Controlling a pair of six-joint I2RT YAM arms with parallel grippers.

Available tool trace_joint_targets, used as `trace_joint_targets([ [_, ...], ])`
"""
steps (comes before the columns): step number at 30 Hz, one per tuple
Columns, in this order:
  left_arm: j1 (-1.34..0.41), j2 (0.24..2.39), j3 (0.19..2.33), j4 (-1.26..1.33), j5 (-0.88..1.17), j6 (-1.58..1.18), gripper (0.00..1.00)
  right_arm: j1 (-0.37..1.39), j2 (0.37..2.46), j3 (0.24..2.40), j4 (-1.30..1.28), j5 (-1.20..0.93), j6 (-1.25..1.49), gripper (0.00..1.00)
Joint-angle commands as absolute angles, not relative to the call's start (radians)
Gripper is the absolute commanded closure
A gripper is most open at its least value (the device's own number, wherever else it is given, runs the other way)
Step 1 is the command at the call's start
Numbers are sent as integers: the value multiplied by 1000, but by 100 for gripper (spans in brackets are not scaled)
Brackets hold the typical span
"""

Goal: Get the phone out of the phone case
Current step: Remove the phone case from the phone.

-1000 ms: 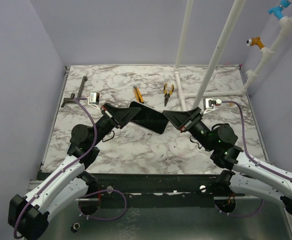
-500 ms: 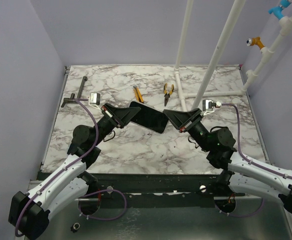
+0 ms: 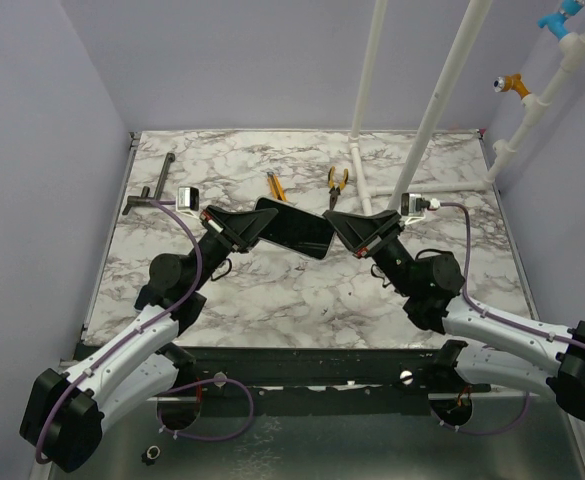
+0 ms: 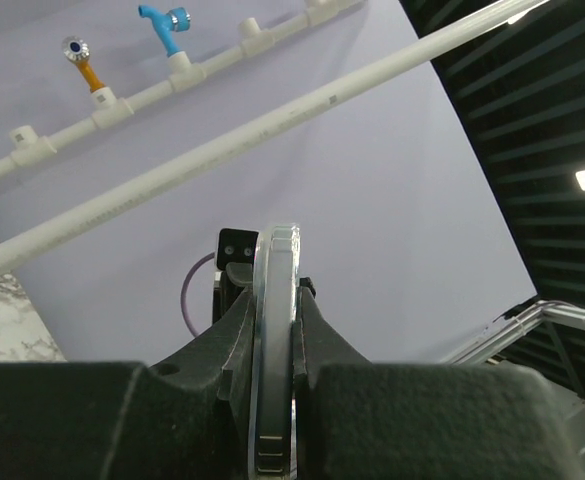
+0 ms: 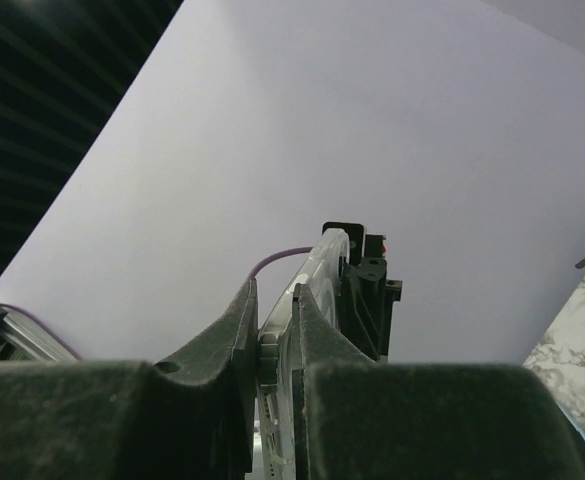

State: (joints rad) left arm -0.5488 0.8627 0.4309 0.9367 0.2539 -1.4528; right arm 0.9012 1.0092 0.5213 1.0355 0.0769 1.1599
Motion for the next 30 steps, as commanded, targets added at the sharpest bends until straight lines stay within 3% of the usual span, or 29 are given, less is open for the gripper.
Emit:
trace_joint_targets([
  [1,-551,918,398,874,242,-1499,100,920,1029,612,1309,-106,1235,96],
  [16,-551,971,402,926,233,-1542,100,918,1104,653,1428,-215,1294,94],
  [22,-551,932,408,925,217,-1499,100,919,1005,671,1123,-173,1232,67],
  [30,-551,891,429,890,202,-1444,100,919,929,712,807,-44,1208,62],
])
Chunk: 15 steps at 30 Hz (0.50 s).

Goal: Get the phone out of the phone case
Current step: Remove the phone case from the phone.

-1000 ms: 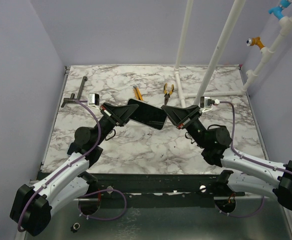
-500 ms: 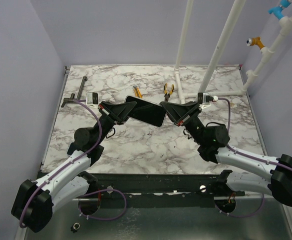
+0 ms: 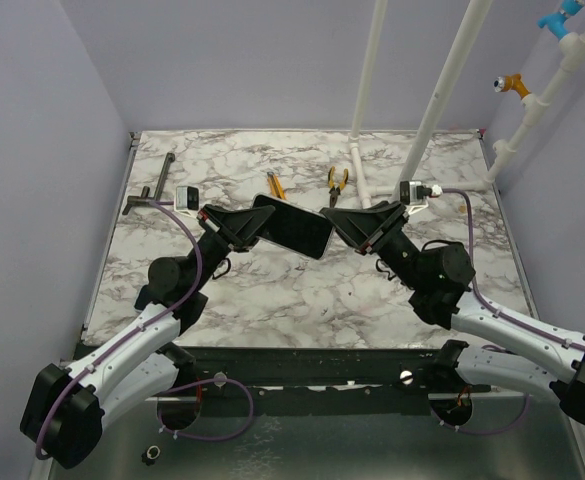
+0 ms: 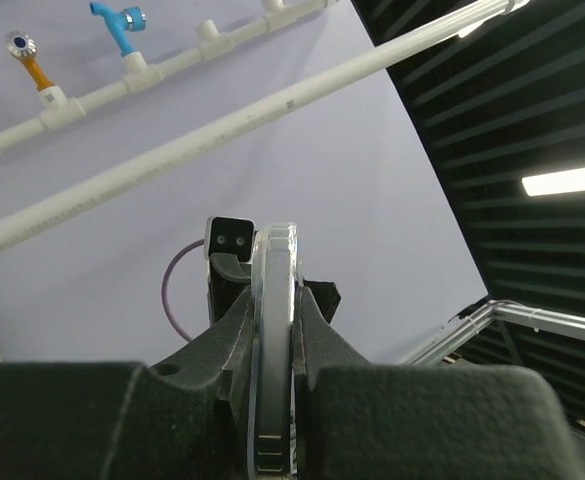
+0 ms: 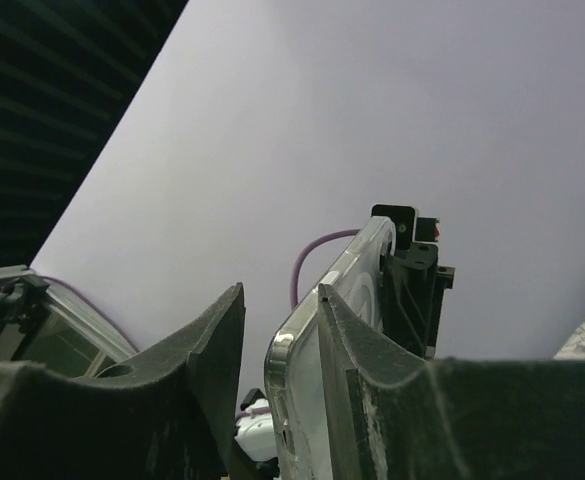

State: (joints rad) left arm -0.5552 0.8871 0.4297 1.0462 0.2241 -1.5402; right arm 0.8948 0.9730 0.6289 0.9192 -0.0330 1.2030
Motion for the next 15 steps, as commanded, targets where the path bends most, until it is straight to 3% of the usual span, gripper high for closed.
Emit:
trace_joint_targets([
  [1,-551,887,433,883,206,-1433,100,919,925,725,753,-31,1209,62],
  [10,-552,815,464,770,205,-1331,100,918,900,764,551,54,1199,73],
  [15,-551,795,471,743,211,-1305,100,917,896,757,536,70,1210,74],
])
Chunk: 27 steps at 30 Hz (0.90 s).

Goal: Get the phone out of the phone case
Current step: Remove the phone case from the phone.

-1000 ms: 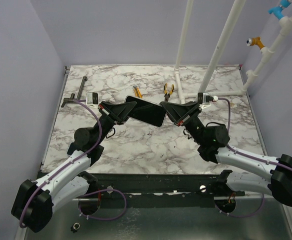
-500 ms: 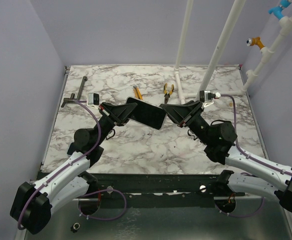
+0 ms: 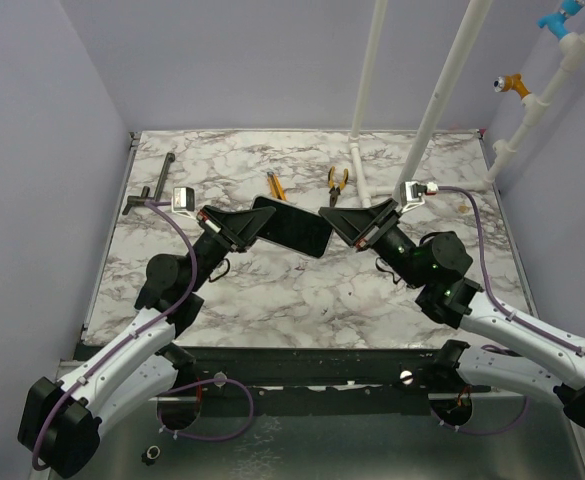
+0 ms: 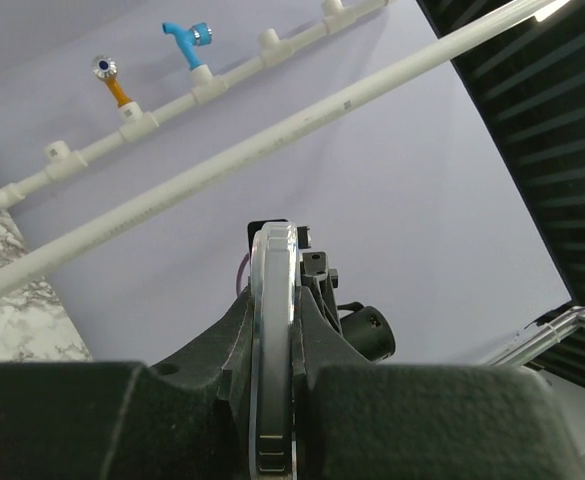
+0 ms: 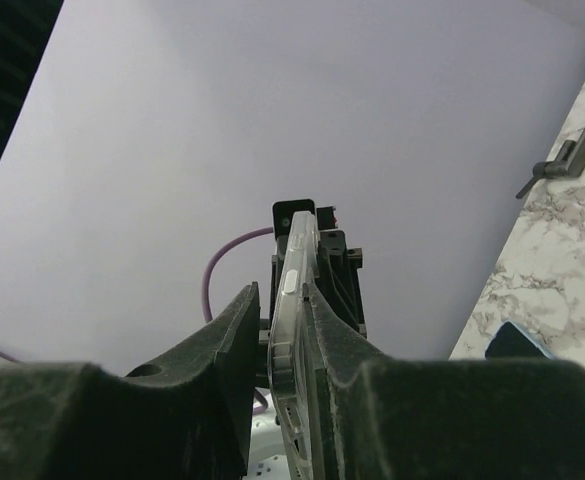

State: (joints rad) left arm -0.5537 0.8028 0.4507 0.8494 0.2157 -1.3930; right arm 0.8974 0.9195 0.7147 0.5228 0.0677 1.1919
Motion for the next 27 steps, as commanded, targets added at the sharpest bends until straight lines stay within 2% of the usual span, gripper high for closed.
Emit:
trace_joint_targets([
  [1,-551,794,471,741,211,-1303,100,917,893,755,537,76,1215,74],
  [4,-551,787,470,733,215,-1294,100,917,889,740,556,87,1230,73],
  [10,-551,770,472,729,221,-1292,100,917,889,745,526,119,1228,57],
  [13,-551,759,475,726,218,-1292,100,917,888,746,497,141,1216,56],
  [15,-550,754,477,724,218,-1295,100,916,890,743,481,151,1214,57],
  [20,-552,750,480,724,222,-1304,100,911,897,735,480,151,1223,68],
  [27,-551,739,475,724,229,-1302,100,907,901,726,489,152,1242,75],
])
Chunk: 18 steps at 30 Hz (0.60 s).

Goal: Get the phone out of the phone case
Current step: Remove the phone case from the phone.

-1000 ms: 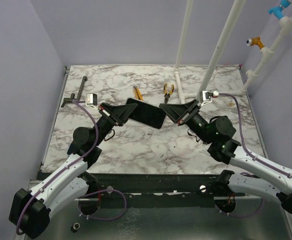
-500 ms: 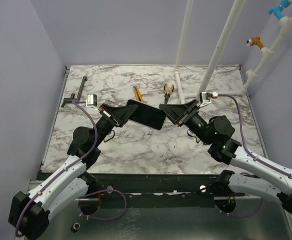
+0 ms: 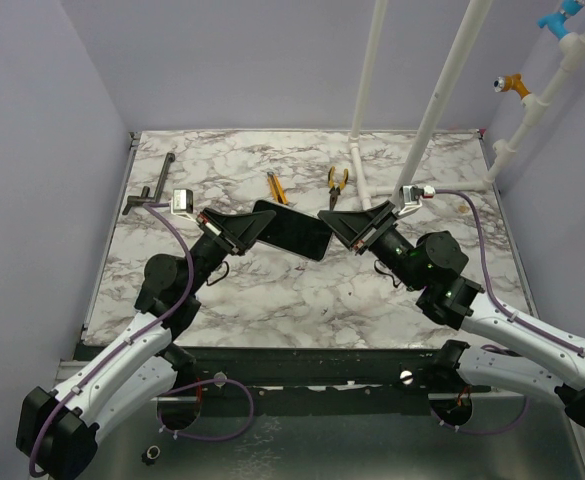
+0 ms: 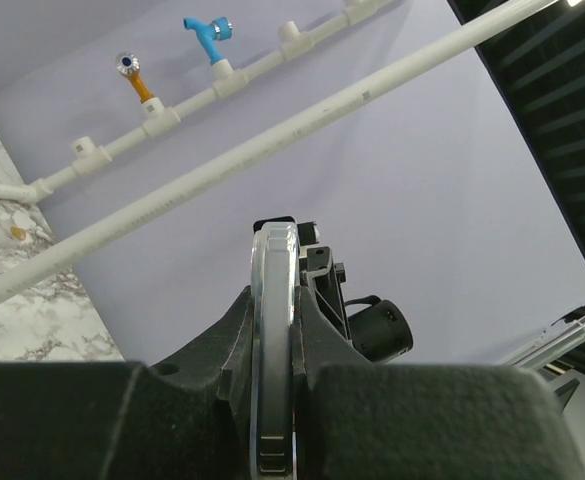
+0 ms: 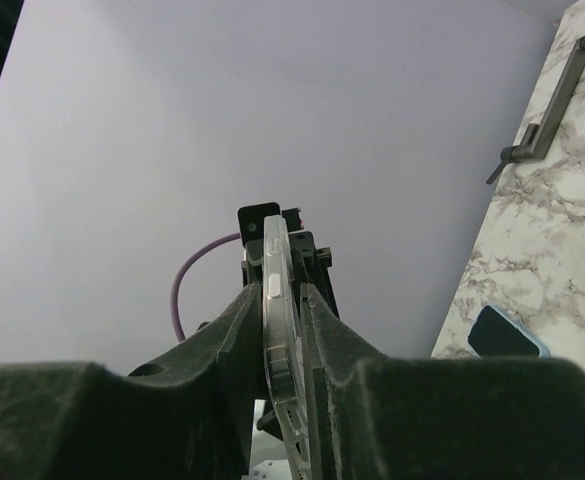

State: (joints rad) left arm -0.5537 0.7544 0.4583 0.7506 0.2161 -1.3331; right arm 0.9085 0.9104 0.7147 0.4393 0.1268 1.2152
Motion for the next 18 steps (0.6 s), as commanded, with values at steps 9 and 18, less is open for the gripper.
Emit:
trace_joint_targets([
  [9,-552,739,461,723,230,-1295,100,897,908,684,590,103,1317,85],
  [18,-552,758,443,731,224,-1221,100,858,952,609,833,-28,1559,92],
])
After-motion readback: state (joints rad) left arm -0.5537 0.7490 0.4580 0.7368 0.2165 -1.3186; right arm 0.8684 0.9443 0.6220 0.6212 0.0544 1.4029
